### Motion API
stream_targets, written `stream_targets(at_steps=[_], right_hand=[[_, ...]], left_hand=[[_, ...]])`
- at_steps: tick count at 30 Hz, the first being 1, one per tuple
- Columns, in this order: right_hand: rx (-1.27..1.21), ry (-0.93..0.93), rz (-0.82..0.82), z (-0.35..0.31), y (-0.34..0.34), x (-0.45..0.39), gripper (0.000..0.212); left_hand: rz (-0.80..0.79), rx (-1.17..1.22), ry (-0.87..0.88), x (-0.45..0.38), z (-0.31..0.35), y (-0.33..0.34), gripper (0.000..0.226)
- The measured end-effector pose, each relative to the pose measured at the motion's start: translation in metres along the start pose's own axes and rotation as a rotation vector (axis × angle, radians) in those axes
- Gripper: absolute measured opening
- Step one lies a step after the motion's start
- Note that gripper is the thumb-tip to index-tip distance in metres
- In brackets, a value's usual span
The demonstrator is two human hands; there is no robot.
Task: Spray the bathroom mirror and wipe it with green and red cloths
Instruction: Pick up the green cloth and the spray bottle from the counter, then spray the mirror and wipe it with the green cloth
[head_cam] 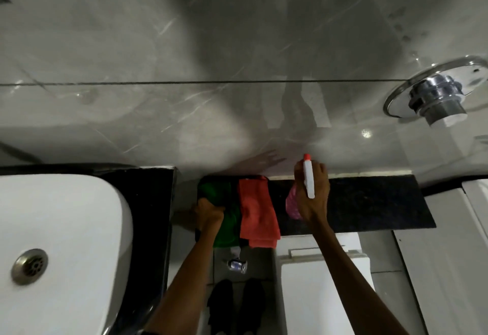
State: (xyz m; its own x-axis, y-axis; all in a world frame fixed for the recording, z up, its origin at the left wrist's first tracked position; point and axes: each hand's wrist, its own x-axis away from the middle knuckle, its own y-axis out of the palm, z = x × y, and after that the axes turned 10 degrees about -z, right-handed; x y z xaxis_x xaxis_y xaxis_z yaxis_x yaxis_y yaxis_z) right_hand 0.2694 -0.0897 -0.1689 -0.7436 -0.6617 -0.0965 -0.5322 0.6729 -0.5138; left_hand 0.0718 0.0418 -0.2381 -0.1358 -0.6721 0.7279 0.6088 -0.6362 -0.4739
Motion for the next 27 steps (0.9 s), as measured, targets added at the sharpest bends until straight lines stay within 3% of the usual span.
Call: stream_targets(at_steps=[3,6,9,12,15,18,22,27], right_hand=[[-0.007,-0.132,-0.151,-0.024,-0.007,0.023,0.02],[-0.115,-0.198,-0.298,-0.056,-0.015,0.052,0.026],[-0.189,-0.127,-0.38,-0.105,-0.019,0.083,0.024],[-0.203,-0.047,-0.431,-0.133,-0.019,0.108,0.02],[-0.233,-0.036,-0.486,-0.153,-0.022,0.124,0.025],[-0.219,-0.093,-0.504,-0.174,-0.024,0.134,0.01],[-0.24,-0.004,-0.47,-0.18,-0.021,0.135,0.037],[-0.177,-0.079,-0.496,-0.171,-0.019,0.137,0.065]], left_hand=[[-0.071,0.096,0.135,0.014,-0.002,-0.012,0.057],[-0.154,0.4,0.206,0.05,0.004,-0.027,0.044],[-0.232,0.648,0.229,0.099,0.02,-0.057,0.048],[-0.404,0.868,0.308,0.134,0.033,-0.091,0.034],[-0.575,0.928,0.444,0.16,0.04,-0.122,0.051],[-0.586,0.889,0.492,0.176,0.042,-0.144,0.062],[-0.576,0.819,0.515,0.18,0.042,-0.151,0.062],[-0.564,0.818,0.505,0.18,0.04,-0.151,0.064]])
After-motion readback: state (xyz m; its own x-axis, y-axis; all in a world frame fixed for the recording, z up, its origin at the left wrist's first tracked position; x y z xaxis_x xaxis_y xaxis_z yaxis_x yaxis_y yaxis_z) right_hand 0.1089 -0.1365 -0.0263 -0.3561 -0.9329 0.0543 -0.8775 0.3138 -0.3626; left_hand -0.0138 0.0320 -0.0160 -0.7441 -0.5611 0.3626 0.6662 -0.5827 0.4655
